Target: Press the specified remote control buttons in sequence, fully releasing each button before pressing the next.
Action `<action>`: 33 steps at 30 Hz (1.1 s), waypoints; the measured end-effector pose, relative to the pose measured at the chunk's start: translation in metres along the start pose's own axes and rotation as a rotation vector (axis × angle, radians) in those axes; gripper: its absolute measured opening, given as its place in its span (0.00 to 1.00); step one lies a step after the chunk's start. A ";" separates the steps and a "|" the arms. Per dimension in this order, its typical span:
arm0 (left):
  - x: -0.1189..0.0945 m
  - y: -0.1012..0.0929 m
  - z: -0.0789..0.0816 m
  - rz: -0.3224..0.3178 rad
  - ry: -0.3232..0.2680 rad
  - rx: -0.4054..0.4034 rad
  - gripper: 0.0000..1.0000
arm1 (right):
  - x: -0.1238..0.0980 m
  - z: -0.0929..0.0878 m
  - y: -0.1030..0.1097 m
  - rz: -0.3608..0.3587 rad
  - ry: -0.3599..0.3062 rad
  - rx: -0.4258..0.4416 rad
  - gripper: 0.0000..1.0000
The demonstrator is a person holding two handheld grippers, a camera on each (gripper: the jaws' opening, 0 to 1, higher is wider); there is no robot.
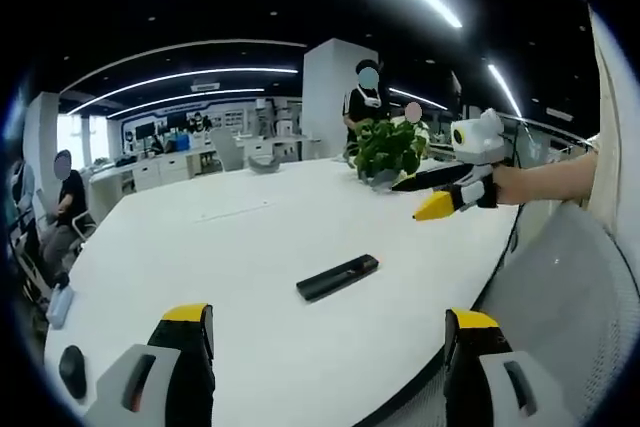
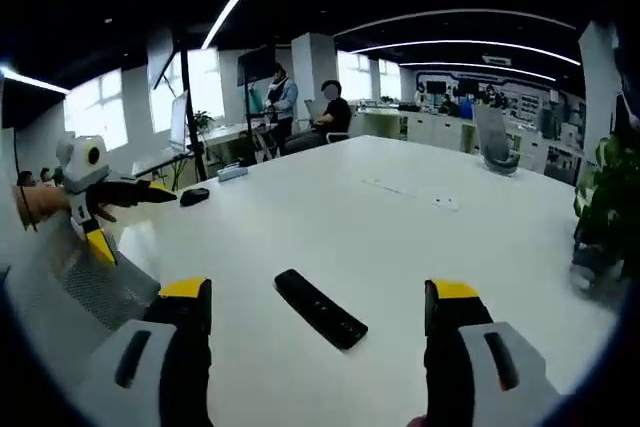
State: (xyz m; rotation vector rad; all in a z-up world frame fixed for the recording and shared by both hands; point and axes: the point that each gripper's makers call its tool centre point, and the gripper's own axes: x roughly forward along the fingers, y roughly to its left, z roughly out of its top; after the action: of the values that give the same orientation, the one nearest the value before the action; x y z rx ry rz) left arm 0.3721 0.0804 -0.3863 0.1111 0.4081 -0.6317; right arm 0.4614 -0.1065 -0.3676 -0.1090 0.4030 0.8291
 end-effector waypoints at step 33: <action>-0.008 0.020 -0.003 0.115 0.016 -0.023 1.00 | -0.128 -0.043 -0.009 -0.379 -0.034 0.086 1.00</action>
State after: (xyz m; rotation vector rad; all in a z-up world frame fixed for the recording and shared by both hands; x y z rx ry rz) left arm 0.3768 0.1013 -0.3867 0.1165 0.4209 -0.5131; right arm 0.3778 -0.2125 -0.3576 -0.0877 0.3707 0.4393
